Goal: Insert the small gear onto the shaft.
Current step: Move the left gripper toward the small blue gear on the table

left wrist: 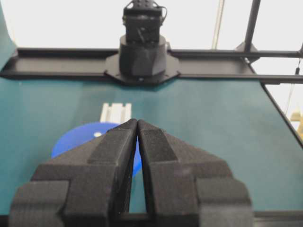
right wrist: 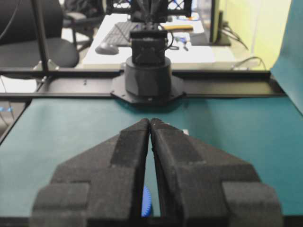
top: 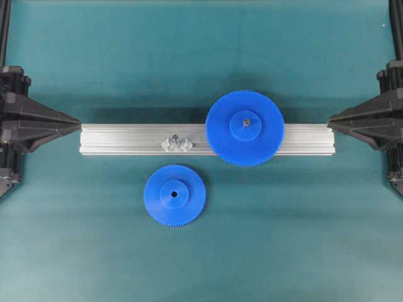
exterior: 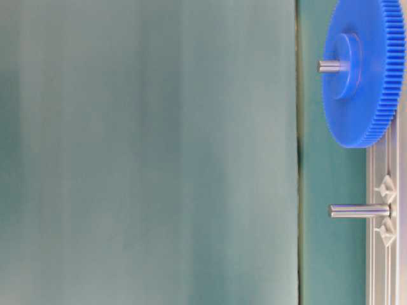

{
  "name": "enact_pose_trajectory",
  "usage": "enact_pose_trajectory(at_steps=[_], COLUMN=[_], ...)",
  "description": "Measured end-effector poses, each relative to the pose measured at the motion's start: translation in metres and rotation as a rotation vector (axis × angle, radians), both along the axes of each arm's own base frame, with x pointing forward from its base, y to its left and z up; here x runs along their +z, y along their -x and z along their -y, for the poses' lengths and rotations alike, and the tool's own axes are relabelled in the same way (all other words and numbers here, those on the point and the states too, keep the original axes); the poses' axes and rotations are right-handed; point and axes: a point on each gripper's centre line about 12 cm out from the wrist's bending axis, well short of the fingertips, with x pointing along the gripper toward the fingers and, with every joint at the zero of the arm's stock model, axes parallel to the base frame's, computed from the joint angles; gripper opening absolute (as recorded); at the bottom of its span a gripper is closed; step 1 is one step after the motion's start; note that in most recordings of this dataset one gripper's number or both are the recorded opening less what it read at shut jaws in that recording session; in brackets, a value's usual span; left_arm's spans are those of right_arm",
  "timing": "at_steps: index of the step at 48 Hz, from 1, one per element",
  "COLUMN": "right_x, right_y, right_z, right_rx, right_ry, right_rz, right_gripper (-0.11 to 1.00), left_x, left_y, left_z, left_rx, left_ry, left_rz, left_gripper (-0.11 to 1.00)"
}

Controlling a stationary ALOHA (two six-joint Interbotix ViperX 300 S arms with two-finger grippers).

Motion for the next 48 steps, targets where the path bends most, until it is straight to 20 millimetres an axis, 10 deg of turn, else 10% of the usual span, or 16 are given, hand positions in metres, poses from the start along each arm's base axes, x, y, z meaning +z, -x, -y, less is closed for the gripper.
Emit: enact_pose_trajectory(at_steps=[5,17,48], right_x=[-0.006,-0.017,-0.05], right_y=[0.001,0.006,0.004], right_z=[0.001,0.002,0.004], right_rx=[-0.004,-0.012,-0.037], right_ry=[-0.011,-0.074,-0.155], right_rz=[-0.017,-0.096,-0.433], right_gripper=[0.28,0.1,0.09], left_x=[-0.006,-0.011,-0.032], left_y=[0.0,-0.001,-0.018], left_z=[0.003,0.004,0.004], left_rx=[-0.014,-0.02,-0.013], left_ry=[0.002,-0.005,0.091], left_rz=[-0.018,-0.051,-0.263], left_gripper=[0.18,0.02,0.02])
